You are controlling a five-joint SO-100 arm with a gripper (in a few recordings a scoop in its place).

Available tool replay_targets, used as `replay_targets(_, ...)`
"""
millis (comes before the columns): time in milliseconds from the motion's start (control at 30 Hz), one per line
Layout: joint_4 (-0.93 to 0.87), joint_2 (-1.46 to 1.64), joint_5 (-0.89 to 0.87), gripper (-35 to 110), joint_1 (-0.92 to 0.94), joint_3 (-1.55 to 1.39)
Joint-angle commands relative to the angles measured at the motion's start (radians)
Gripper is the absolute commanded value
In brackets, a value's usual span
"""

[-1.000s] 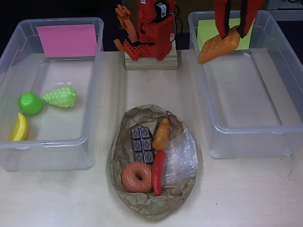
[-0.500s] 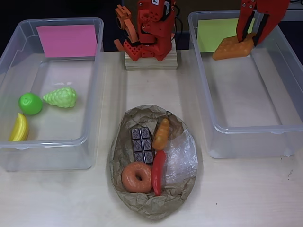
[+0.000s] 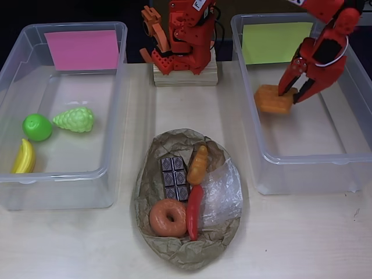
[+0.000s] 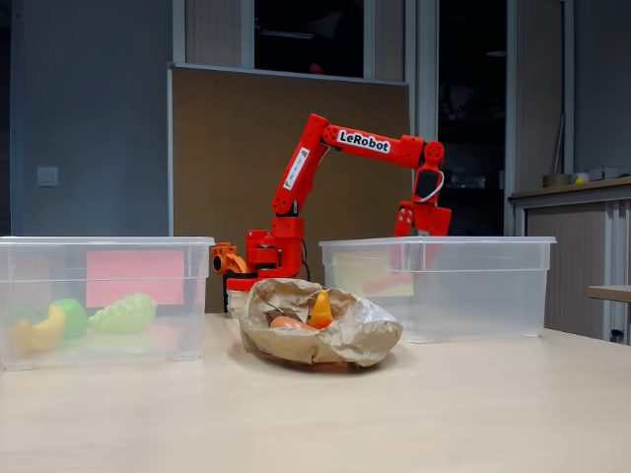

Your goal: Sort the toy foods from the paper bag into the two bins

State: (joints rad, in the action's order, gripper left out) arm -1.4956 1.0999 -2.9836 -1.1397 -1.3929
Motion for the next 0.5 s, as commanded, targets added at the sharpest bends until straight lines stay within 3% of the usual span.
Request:
replay_targets(0, 0.031, -0.054, -0.281, 0, -0.029, 0.041)
replay_targets(300, -0.017, -0.189, -0.318, 0, -0.074, 0.202)
replay_targets(467, -0.117, -0.232, -0.253, 12, -0.074, 0.314)
